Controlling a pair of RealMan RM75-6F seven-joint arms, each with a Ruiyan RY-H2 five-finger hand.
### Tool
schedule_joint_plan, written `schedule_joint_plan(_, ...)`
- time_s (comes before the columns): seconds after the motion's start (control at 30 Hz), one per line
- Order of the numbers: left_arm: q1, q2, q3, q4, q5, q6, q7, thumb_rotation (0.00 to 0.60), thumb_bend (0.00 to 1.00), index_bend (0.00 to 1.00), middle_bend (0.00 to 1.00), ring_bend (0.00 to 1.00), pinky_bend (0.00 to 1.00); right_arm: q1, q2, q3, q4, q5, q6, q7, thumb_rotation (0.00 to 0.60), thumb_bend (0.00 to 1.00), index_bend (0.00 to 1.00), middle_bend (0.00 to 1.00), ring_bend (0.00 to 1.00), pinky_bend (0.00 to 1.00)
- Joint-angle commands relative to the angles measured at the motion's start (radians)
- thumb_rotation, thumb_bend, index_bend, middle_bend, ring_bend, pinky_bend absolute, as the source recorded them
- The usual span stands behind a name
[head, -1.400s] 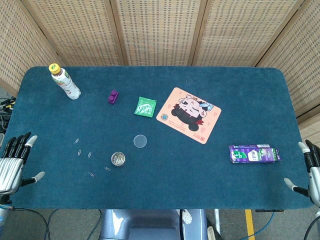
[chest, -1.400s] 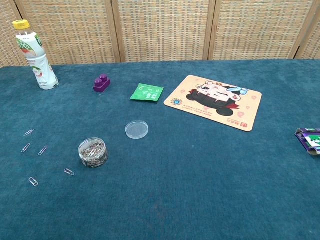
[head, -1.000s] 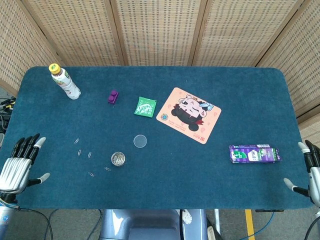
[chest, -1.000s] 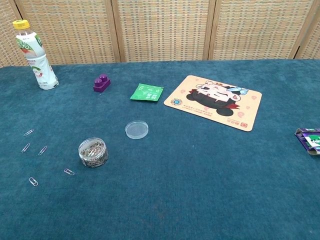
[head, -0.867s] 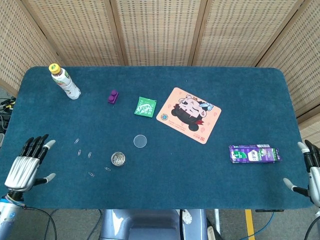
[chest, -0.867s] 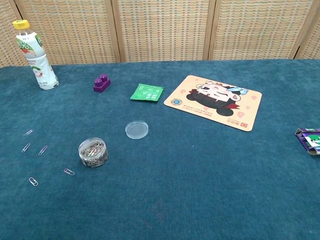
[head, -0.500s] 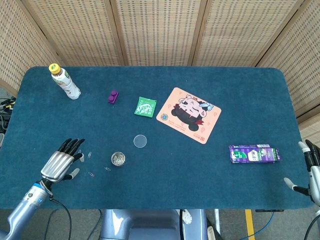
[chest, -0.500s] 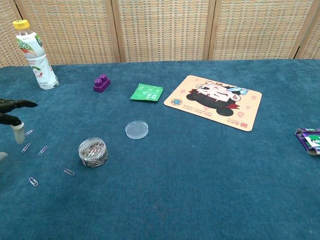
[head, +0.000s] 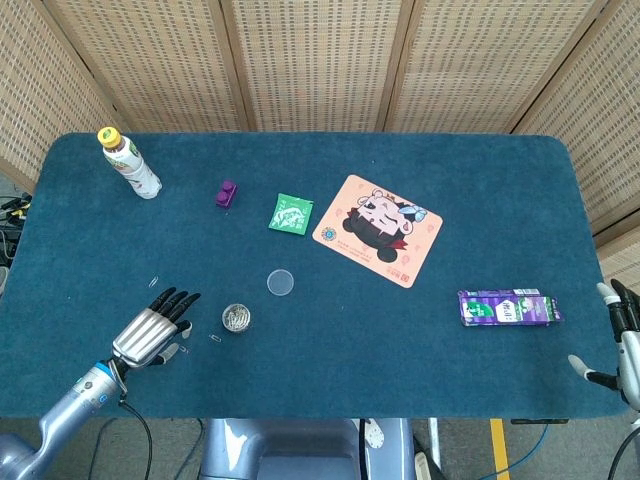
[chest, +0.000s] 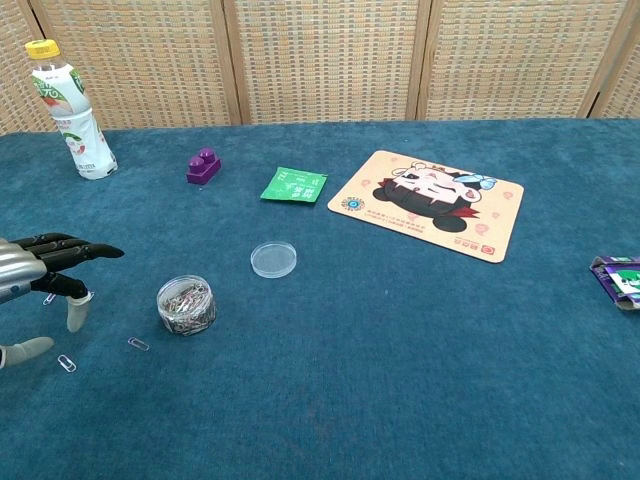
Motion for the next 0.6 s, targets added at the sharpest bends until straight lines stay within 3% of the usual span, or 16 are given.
schedule_joint_plan(0.03,0.011,-0.012,0.014,0.025,0.007,0.020,-0.020,0.600,0.41,0.47,0.00,0.00,0.00,0.001,0.000,0.000,0.000,0.001,-0.002,0.001,0.600,0.00,0.03,0.00,0.00,0.00)
schedule_joint_plan(0.6,0.034,-0.108,0.050,0.191,0.034,0.078,-0.091,0.600,0.38,0.47,0.00,0.00,0.00,0.001,0.001,0.000,-0.001,-0.001,-0.001,0.005,0.600,0.00,0.03,0.00,0.00,0.00)
